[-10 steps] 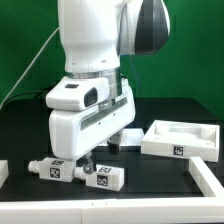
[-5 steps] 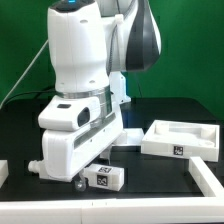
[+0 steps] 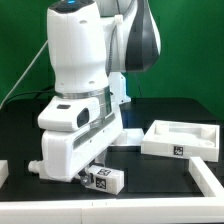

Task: Assemble one leg

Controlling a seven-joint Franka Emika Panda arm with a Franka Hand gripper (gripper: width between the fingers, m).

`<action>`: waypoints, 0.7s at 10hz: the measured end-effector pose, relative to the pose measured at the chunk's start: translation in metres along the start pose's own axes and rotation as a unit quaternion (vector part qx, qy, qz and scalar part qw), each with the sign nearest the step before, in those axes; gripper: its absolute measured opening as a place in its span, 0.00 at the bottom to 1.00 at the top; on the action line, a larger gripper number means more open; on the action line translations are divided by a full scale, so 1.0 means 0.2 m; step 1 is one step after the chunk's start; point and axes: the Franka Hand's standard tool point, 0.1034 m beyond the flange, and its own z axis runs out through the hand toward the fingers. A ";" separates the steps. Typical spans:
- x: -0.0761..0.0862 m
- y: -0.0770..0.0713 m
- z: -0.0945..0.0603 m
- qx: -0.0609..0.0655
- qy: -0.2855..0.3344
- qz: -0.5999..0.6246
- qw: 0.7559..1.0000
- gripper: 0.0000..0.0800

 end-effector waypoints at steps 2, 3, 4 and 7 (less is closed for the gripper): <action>0.03 -0.03 -0.13 0.007 -0.006 0.007 1.000 0.36; 0.02 -0.06 -0.21 0.000 -0.005 0.006 1.000 0.36; -0.03 -0.08 -0.28 0.001 -0.008 0.002 1.000 0.36; -0.37 -0.12 -0.40 -0.005 -0.011 -0.007 1.000 0.36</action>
Offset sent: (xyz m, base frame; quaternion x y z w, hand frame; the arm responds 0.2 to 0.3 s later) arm -0.0400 -0.0202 0.0573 0.0356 -0.0355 0.0039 0.9987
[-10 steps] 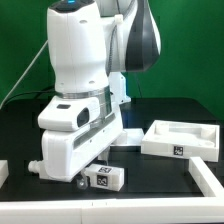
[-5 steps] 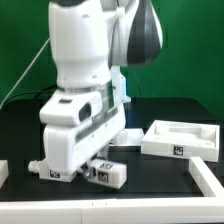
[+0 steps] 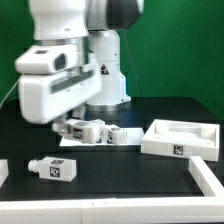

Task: Assemble one leg

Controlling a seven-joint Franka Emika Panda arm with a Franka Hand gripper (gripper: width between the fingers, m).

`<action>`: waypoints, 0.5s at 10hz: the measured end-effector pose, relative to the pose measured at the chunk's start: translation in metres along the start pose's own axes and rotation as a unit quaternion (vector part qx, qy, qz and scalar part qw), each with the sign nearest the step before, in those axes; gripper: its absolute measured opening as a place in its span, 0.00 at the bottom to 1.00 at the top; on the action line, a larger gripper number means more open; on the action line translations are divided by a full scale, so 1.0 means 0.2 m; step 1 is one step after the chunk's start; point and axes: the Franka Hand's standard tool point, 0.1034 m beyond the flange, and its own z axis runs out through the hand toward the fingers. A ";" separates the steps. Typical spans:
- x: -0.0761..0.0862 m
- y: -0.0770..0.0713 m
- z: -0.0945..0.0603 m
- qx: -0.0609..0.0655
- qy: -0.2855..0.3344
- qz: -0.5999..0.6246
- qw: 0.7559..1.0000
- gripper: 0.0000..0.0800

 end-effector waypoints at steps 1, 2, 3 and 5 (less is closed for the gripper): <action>-0.09 0.00 -0.02 -0.002 -0.001 0.011 1.000 0.36; -0.08 0.00 -0.02 -0.001 -0.001 0.015 1.000 0.36; -0.07 0.00 -0.01 0.000 -0.001 0.013 1.000 0.36; -0.08 -0.01 0.00 0.001 -0.001 0.015 1.000 0.36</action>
Offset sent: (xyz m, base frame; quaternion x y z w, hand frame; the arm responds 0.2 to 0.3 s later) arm 0.0000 0.0000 0.0000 0.0000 0.0000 0.0000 1.0000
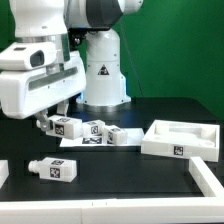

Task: Assemble one leg

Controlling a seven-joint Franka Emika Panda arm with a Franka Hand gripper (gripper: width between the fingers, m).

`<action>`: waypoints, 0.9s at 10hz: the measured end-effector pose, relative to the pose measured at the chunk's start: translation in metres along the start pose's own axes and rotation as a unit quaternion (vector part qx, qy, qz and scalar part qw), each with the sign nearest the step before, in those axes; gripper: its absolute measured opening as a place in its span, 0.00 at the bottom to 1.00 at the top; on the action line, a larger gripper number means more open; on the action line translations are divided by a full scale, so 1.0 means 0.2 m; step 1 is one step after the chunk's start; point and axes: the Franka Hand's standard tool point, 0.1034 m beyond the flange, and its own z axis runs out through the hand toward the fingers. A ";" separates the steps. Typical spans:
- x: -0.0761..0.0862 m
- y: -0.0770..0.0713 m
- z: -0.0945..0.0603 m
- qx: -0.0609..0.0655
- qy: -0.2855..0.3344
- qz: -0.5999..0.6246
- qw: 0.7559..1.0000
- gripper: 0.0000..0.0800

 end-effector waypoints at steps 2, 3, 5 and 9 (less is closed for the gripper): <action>-0.10 -0.06 0.10 -0.009 0.013 0.019 1.000 0.36; -0.22 -0.13 0.16 -0.017 0.013 0.035 0.999 0.36; -0.39 -0.20 0.30 -0.010 0.008 0.070 0.997 0.36; -0.43 -0.23 0.38 0.000 0.005 0.077 0.997 0.36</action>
Offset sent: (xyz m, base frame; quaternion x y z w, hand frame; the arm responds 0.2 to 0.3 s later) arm -0.0650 -0.0306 -0.0426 -0.0600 0.0801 0.0737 0.9922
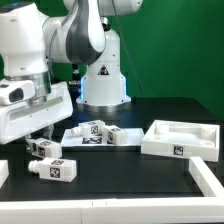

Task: Assemble one leg

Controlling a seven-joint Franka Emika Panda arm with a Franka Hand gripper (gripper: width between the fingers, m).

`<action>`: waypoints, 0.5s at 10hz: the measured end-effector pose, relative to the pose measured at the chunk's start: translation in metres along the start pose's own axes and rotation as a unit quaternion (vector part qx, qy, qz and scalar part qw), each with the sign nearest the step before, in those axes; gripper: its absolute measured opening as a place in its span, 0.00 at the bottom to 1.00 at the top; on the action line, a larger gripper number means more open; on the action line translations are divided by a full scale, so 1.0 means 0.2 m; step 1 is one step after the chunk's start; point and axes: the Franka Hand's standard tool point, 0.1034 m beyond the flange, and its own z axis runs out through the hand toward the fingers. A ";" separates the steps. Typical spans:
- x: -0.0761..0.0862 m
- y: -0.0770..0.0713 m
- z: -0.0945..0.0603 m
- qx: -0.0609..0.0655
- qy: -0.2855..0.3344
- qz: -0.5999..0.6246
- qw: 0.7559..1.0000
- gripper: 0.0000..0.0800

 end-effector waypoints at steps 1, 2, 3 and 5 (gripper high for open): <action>0.00 0.00 0.00 0.000 0.000 0.000 1.000 0.36; 0.00 0.00 0.00 0.000 0.000 0.000 1.000 0.59; 0.00 0.00 0.00 0.000 0.000 0.000 1.000 0.73; 0.12 -0.01 -0.17 -0.010 0.005 0.062 0.998 0.80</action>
Offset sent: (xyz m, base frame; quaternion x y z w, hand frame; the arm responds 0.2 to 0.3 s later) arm 0.0140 -0.0015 0.0574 -0.0220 -0.0570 0.0400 0.9973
